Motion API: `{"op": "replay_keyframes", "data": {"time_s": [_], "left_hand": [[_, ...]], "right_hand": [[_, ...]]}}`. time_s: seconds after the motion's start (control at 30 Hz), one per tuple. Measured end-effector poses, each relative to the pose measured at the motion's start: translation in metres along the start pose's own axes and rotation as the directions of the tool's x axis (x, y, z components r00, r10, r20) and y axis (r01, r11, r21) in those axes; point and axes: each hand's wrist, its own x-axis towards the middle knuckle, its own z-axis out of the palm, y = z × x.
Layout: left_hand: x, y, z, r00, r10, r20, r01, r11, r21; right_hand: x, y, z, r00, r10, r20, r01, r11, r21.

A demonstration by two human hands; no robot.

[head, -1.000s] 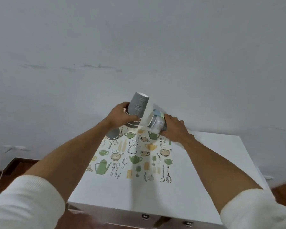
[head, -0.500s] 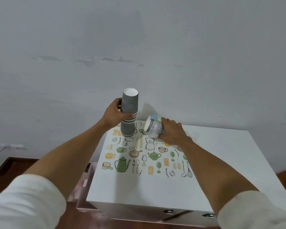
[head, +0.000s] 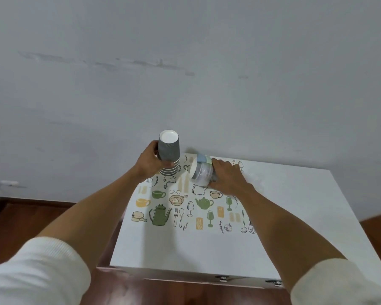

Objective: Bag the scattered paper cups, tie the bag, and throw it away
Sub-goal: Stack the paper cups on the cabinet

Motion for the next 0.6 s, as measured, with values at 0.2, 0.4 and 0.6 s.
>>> {"op": "replay_keyframes", "data": {"time_s": [0.2, 0.4, 0.6], "left_hand": [[-0.003, -0.003, 0.002, 0.997, -0.070, 0.024, 0.070, 0.998, 0.009], [-0.038, -0.017, 0.040, 0.919, -0.334, -0.209, 0.367, 0.918, 0.149], [-0.057, -0.016, 0.063, 0.934, -0.357, 0.017, 0.342, 0.906, 0.247]], "right_hand": [[0.001, 0.001, 0.007, 1.000, 0.006, -0.001, -0.006, 1.000, -0.019], [0.000, 0.001, 0.006, 0.994, 0.086, 0.066, -0.088, 0.996, 0.034], [-0.005, 0.012, -0.001, 0.978, 0.016, 0.207, -0.031, 0.997, 0.071]]}}
